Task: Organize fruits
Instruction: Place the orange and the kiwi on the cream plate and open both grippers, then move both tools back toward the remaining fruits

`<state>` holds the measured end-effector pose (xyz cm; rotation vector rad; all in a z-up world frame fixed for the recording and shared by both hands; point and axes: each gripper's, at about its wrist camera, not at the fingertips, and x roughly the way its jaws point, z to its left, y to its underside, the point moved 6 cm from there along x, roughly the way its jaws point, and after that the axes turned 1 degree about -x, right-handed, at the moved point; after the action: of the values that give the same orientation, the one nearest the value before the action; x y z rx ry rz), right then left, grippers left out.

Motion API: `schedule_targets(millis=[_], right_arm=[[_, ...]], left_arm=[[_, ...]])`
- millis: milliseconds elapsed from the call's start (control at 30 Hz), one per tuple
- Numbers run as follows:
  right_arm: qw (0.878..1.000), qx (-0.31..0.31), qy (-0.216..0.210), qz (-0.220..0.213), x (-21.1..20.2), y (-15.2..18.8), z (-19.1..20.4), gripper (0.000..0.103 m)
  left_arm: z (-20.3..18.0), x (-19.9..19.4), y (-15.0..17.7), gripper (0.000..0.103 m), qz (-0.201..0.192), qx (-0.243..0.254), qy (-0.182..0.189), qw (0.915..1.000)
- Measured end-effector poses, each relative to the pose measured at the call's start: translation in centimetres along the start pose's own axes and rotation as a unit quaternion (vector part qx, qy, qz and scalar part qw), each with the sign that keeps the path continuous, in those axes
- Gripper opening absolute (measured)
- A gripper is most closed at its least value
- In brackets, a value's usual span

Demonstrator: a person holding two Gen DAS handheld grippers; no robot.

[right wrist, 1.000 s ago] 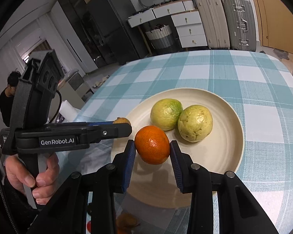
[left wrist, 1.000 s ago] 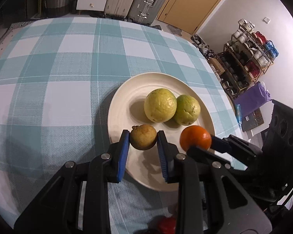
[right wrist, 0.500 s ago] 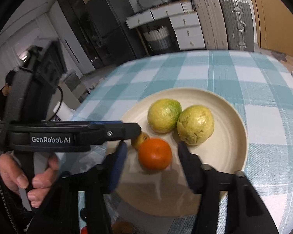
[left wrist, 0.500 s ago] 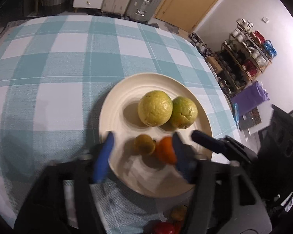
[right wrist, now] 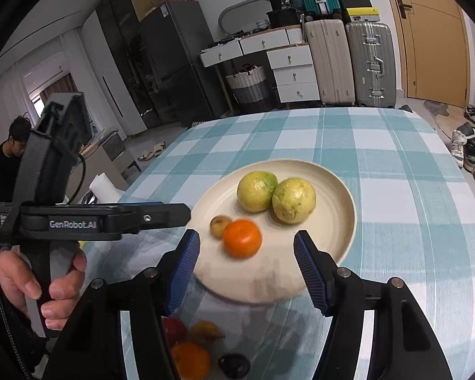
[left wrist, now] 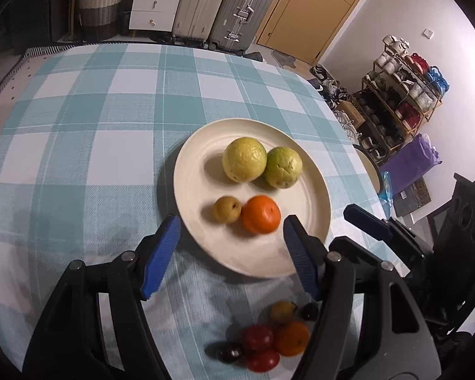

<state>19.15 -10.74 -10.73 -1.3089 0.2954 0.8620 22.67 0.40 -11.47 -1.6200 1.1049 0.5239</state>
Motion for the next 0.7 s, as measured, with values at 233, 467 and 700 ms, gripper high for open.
schedule_targets(millis=[233,467,700], right_arm=[[1.0,-0.003,0.0,-0.015,-2.4,1.0,1.1,0.085],[0.999,-0.011,0.001,-0.03,-4.9,1.8,2.0,0.09],[1.0,-0.011,0.004,-0.028,-6.4,3.4,2.6,0.094]], left_arm=[[-1.4,-3.5,2.6,0.072,-0.023,0.016,-0.023,0.9993],[-2.1,-5.9,4.7,0.081,-0.042,0.025,-0.042,0.9979],[-1.6,-6.9,7.3,0.09,-0.041,0.003,-0.048,0.998]])
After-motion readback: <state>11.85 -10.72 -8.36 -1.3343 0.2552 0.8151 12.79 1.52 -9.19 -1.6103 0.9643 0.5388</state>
